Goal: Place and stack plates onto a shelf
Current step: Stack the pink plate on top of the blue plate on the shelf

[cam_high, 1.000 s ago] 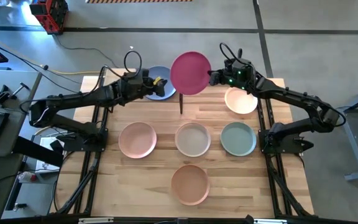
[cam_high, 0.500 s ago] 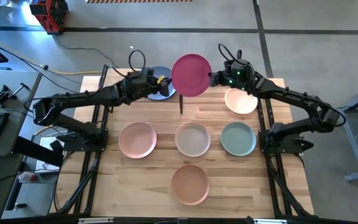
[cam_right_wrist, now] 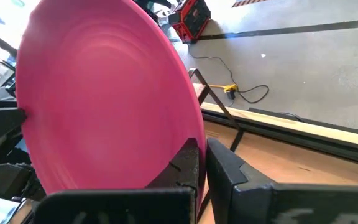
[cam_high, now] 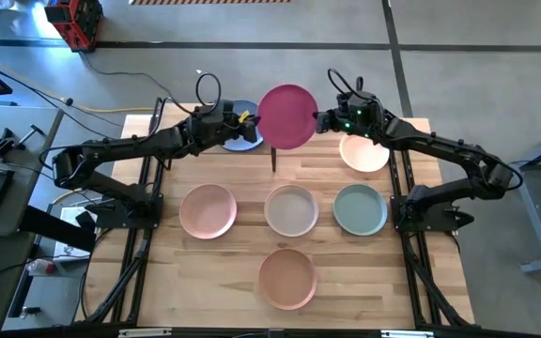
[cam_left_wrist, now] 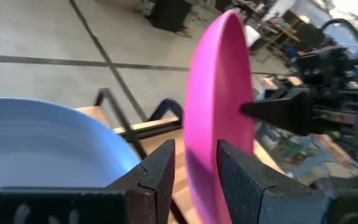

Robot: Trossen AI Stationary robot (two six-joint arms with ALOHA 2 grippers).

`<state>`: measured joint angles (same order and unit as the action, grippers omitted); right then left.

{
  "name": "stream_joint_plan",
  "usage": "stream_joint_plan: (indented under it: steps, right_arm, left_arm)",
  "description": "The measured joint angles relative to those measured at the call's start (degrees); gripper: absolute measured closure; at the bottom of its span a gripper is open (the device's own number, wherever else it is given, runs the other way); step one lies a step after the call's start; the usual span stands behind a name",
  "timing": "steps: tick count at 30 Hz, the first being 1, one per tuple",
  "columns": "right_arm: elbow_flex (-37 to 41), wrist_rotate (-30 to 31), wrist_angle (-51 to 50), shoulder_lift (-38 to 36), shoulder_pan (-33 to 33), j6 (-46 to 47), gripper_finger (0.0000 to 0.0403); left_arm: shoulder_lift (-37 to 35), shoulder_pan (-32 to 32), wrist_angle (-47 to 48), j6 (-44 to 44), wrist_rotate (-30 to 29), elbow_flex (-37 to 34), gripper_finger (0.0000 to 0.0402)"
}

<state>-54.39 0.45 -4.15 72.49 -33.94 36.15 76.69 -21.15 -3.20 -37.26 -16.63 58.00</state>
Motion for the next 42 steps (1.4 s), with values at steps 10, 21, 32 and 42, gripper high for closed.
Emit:
stream_joint_plan:
  steps: [10,21,32,42]
  right_arm:
    - [0.0,0.8,1.3,0.0,3.4,1.4,0.0403]
    - [0.0,0.8,1.2,0.0,3.4,1.4,0.0403]
    - [0.0,-1.0,1.3,-0.1,3.4,-0.4,0.0402]
    - [0.0,-2.4,1.6,-0.1,2.6,-2.5,0.0324]
  left_arm:
    - [0.0,0.0,-0.1,0.0,1.6,0.0,0.0296]
    - [0.0,0.6,0.1,1.9,1.1,0.0,0.0351]
    - [0.0,0.4,0.4,4.1,-0.2,-0.1,0.0373]
    - [0.0,0.5,0.2,4.5,0.3,-0.1,0.0376]
